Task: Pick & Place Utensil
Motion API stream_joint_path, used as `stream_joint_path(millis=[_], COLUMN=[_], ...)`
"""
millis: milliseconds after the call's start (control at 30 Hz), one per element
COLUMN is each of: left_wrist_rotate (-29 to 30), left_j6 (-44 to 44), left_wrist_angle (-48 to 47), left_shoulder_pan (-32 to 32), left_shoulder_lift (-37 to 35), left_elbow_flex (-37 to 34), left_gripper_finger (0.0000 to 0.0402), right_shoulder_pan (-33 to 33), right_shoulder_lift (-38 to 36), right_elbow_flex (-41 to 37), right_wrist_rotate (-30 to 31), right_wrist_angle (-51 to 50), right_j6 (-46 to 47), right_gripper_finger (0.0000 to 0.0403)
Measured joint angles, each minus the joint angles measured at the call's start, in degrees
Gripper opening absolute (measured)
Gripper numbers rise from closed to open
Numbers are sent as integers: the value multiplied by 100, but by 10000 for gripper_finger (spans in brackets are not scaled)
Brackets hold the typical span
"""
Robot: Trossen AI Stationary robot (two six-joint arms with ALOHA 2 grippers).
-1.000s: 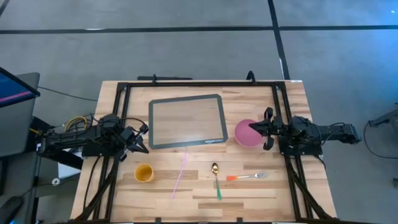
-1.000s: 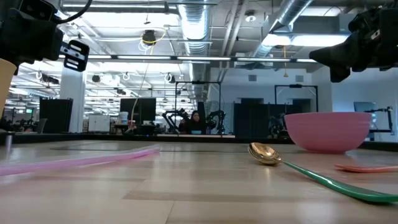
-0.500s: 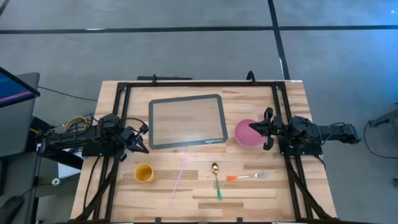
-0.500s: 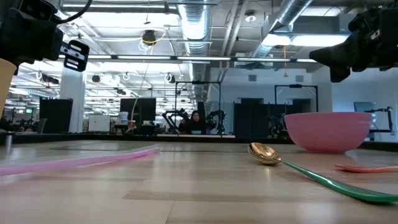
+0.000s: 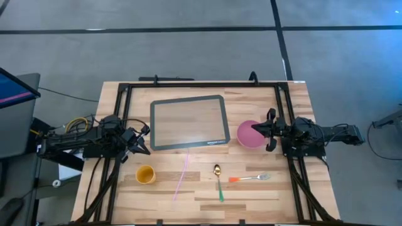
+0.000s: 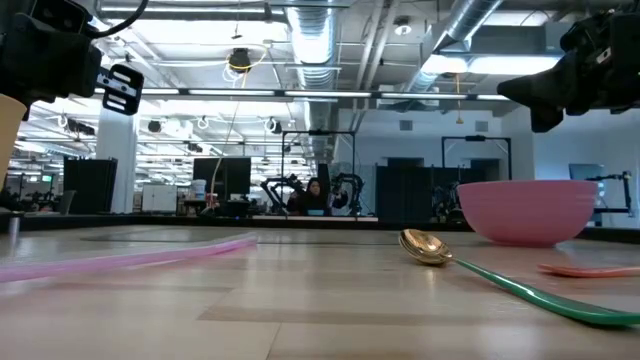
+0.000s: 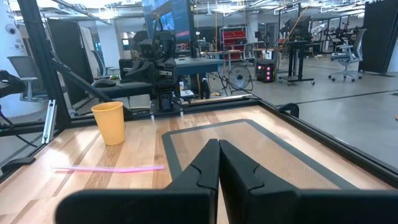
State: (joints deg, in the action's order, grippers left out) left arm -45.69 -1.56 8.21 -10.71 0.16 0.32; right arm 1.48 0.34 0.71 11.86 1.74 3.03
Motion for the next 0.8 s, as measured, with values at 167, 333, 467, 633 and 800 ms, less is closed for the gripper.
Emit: stream_joint_path(millis=[167, 333, 467, 633, 800], left_wrist_rotate=[0, 112, 135, 151, 153], left_j6=[0, 155, 136, 133, -45], left_wrist_angle=[0, 13, 35, 87, 124], left_shoulder_pan=[1, 1, 1, 0, 1], left_shoulder_lift=[0, -2, -2, -2, 0], left_elbow_flex=[0, 1, 1, 1, 0], left_gripper_finger=[13, 13, 13, 13, 13], right_shoulder_pan=[0, 0, -4, -60, -94], right_shoulder_lift=[0, 2, 2, 0, 0], right_elbow_flex=[-2, -2, -9, -11, -7], right_wrist_rotate=[0, 0, 17, 211, 199], right_wrist_angle=[19, 29, 122, 721, 1245], right_j6=[187, 892, 707, -568, -898], right_gripper_finger=[1, 1, 1, 1, 1])
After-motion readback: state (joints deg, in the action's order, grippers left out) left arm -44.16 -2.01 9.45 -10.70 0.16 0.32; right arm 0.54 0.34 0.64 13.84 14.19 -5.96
